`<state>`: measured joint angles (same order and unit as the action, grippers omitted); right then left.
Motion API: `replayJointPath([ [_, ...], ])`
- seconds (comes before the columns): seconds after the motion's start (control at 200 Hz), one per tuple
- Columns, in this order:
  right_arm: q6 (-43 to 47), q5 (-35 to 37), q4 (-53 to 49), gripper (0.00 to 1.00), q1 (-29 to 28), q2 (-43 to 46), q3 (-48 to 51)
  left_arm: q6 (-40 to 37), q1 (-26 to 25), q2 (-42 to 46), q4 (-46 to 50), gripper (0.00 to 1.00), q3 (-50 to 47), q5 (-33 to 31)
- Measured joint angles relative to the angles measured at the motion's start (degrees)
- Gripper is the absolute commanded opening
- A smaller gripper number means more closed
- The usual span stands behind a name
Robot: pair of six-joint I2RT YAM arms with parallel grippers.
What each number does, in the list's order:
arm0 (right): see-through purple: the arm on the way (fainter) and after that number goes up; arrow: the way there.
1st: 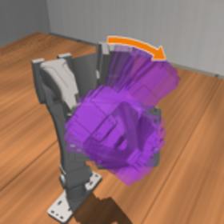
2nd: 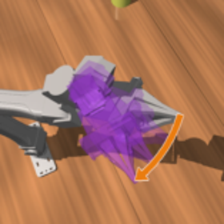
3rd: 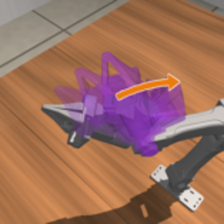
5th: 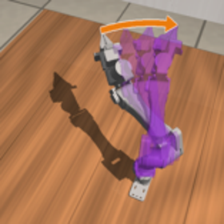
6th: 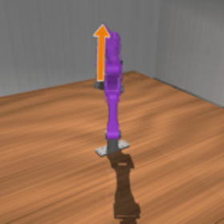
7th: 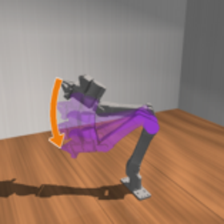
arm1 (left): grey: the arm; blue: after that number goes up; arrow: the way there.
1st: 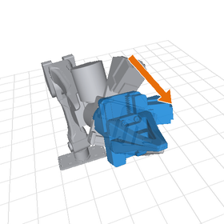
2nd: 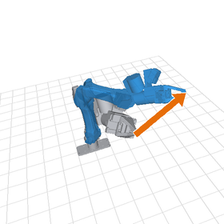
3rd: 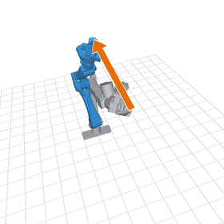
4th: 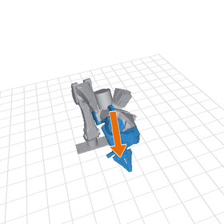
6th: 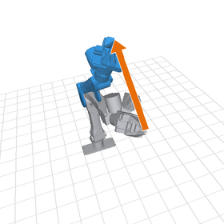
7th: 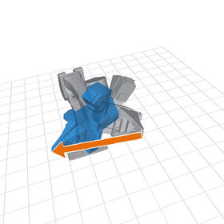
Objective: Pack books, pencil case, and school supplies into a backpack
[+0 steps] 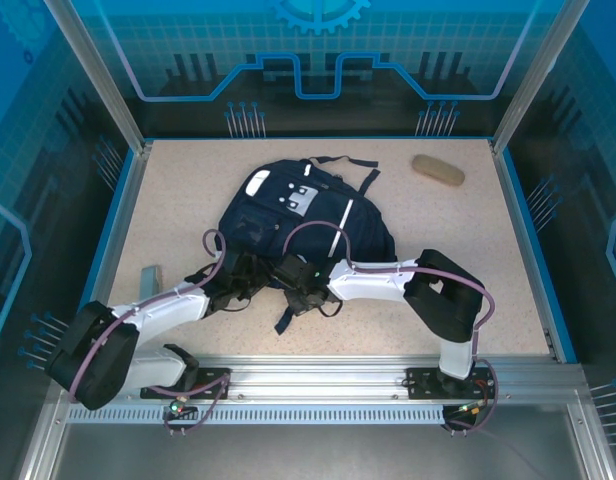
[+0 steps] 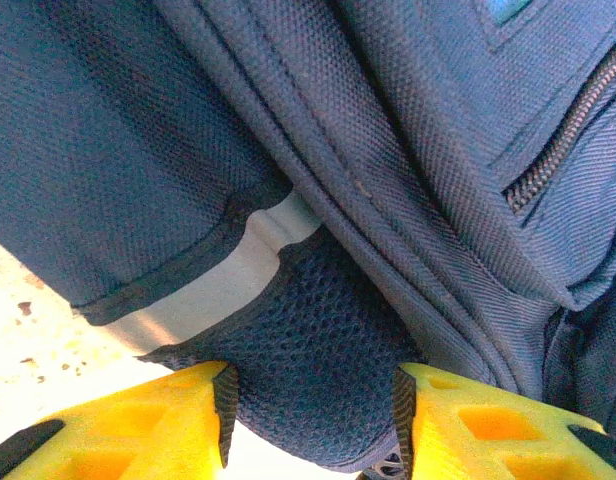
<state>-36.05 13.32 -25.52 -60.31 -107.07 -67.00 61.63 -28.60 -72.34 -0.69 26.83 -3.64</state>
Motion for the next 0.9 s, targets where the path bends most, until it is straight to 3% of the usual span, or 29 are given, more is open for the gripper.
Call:
replayJointPath([
  [0.225,0.1,-0.1,-0.6,0.0,0.1,0.7,-0.1,1.8,0.0,-2.6,-2.3,0.43,0.0,-0.3],
  [0.535,-1.9,0.7,-4.6,0.0,0.3,3.3,-1.2,5.4,0.1,-4.3,-4.2,0.22,-0.6,-1.7],
  [0.9,-5.1,5.7,-8.6,0.0,1.1,7.8,2.8,5.6,0.4,-9.5,-6.3,0.19,1.2,-1.6],
])
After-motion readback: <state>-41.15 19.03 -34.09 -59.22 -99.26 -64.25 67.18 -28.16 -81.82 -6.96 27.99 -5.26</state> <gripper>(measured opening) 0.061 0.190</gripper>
